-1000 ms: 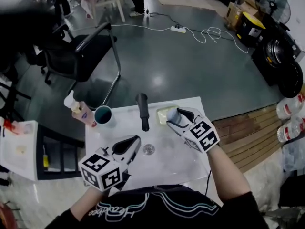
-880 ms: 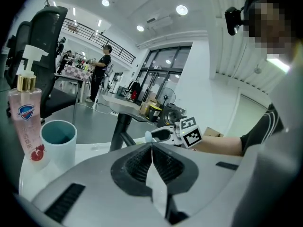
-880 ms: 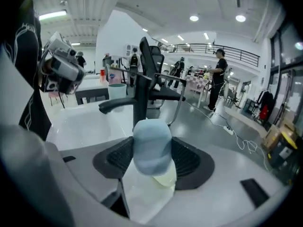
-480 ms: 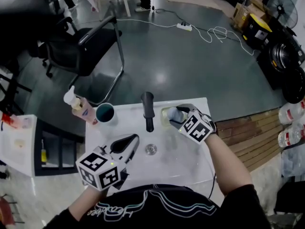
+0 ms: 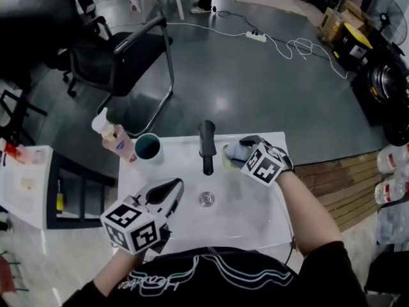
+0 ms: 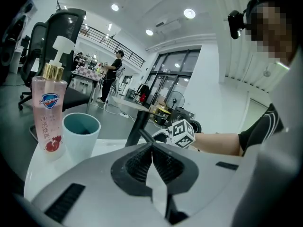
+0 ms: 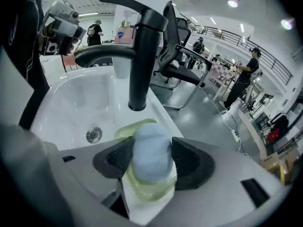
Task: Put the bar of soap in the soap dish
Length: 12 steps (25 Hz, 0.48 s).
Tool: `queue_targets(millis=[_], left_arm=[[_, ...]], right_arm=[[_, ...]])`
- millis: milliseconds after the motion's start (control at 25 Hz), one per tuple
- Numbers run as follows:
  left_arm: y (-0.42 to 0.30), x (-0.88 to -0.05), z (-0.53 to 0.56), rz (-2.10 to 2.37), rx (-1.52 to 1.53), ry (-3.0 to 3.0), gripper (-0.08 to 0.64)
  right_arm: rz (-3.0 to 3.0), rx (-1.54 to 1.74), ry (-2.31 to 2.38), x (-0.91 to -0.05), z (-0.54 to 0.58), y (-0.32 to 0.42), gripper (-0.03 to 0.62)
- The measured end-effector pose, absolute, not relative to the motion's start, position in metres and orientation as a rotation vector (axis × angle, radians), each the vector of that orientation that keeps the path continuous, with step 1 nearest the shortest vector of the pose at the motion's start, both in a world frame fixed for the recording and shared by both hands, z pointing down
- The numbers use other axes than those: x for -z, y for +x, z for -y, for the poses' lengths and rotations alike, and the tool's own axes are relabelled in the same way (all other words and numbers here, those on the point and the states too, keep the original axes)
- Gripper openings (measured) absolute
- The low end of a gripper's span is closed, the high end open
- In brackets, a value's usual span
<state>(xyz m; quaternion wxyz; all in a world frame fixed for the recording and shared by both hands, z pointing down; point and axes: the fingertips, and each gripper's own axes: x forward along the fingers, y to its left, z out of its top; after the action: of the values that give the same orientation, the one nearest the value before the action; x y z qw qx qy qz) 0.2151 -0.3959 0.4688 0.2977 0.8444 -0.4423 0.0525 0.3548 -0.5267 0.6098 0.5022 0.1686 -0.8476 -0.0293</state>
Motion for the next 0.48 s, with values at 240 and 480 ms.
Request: queue_targets(millis=[240, 480], left_arm=[[0.207, -0.469, 0.388, 1.174, -0.128, 2.216, 0.023], [0.201, -0.469, 0.38, 1.127, -0.129, 2.228, 0.023]], right_arm=[[2.059, 0.051, 0.448, -0.603, 0.529, 0.357, 0.284], [2.245, -0.215, 0.695, -0.566, 0.512, 0.363, 0.29]])
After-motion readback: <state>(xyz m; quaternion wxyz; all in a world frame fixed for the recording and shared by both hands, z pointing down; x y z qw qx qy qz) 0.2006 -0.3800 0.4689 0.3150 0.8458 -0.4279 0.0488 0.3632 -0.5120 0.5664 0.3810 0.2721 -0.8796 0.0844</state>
